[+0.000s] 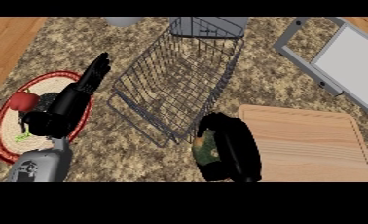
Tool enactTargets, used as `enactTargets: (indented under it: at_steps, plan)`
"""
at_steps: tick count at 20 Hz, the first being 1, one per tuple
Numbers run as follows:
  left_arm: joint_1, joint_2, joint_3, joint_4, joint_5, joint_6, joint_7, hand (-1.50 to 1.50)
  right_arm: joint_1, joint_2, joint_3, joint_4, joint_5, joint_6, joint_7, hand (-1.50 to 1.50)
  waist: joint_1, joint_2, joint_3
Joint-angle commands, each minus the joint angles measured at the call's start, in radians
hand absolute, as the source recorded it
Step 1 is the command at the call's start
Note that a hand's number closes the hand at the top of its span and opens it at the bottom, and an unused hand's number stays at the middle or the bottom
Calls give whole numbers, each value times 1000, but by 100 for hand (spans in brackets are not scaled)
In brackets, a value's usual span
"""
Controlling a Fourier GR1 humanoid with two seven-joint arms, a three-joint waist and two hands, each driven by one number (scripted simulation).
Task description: Pick the squash from the cutting board and place it in the basket
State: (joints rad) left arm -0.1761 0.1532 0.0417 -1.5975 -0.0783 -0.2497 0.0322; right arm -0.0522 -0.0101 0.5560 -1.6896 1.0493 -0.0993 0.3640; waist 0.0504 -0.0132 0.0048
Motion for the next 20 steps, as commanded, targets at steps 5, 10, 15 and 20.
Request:
enactTargets:
  at_steps: [5,10,15,20]
  plan:
    - [4,-3,-10,7,-16,6,3,0,-82,10,256,-155,-27,-331,352,150,4,-8,-7]
    - [-10,19,11,19,-13,1,-1,0,-172,10,344,-177,83,-392,598,150,-16,-9,-13]
    - [-21,-1,7,34,-24,24,8,0,-295,10,360,-150,206,-353,798,150,-29,-7,-14]
    - [-16,-15,-17,10,-20,13,7,0,-438,10,286,-100,229,-332,922,150,5,0,-12]
